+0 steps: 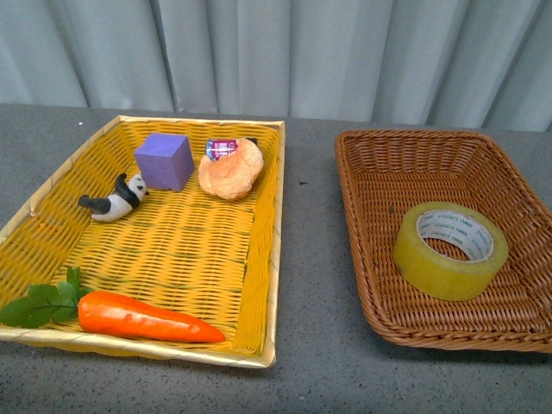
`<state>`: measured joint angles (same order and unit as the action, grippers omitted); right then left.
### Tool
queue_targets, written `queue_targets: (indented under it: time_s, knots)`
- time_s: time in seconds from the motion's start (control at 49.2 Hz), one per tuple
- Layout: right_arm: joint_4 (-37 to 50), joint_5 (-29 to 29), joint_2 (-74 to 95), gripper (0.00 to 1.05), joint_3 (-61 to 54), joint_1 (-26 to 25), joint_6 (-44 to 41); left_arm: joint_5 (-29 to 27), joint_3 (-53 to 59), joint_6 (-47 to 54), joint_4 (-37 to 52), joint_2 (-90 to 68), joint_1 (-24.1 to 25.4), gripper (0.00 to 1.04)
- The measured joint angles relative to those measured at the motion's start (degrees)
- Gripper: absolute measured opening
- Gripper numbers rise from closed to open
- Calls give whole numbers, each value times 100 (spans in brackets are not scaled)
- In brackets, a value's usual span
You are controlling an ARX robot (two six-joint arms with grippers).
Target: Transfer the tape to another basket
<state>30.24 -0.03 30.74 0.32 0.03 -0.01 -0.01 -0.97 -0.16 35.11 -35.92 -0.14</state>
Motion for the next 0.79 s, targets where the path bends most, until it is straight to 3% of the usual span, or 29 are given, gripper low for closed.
queue_targets:
  time_s: [0.793]
  knots:
    - [-1751, -2, -1823, 1, -2, 0, 0, 0, 4, -2, -1996, 2111, 0, 4]
